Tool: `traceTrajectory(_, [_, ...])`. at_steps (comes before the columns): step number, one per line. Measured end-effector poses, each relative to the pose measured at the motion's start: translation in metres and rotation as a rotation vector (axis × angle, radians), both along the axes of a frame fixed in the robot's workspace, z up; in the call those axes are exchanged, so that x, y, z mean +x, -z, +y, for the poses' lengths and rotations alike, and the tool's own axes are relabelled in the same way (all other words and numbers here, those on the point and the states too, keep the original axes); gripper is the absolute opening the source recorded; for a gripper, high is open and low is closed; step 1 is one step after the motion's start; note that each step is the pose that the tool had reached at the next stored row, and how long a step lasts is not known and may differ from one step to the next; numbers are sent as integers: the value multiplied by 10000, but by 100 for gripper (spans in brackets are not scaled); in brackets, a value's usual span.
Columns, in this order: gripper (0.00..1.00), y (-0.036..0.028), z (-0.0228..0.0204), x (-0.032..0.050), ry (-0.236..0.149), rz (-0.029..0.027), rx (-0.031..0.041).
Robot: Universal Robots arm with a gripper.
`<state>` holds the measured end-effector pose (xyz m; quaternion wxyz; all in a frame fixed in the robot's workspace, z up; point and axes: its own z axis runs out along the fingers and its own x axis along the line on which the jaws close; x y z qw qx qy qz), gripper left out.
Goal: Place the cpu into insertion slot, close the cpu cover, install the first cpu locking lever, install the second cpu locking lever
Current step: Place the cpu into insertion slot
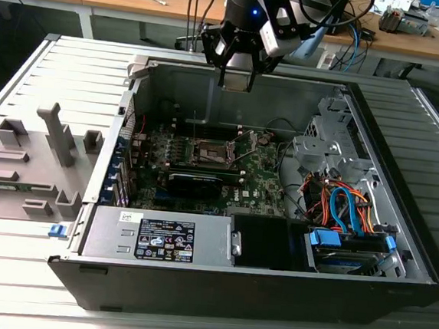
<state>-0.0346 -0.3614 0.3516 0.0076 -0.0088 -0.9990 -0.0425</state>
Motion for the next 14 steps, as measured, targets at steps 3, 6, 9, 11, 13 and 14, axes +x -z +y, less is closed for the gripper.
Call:
traceTrajectory(3, [55, 3, -10, 0, 0, 0, 0])
traceTrajectory(6, [55, 6, -18, 0, 0, 0, 0])
traceTrajectory(9, [55, 8, -27, 0, 0, 0, -1])
traceTrajectory(11, [55, 9, -31, 0, 0, 1, 0])
traceTrajectory(13, [55, 10, -37, 0, 0, 0, 0])
traceTrajectory(14, [55, 12, -41, 0, 0, 0, 1])
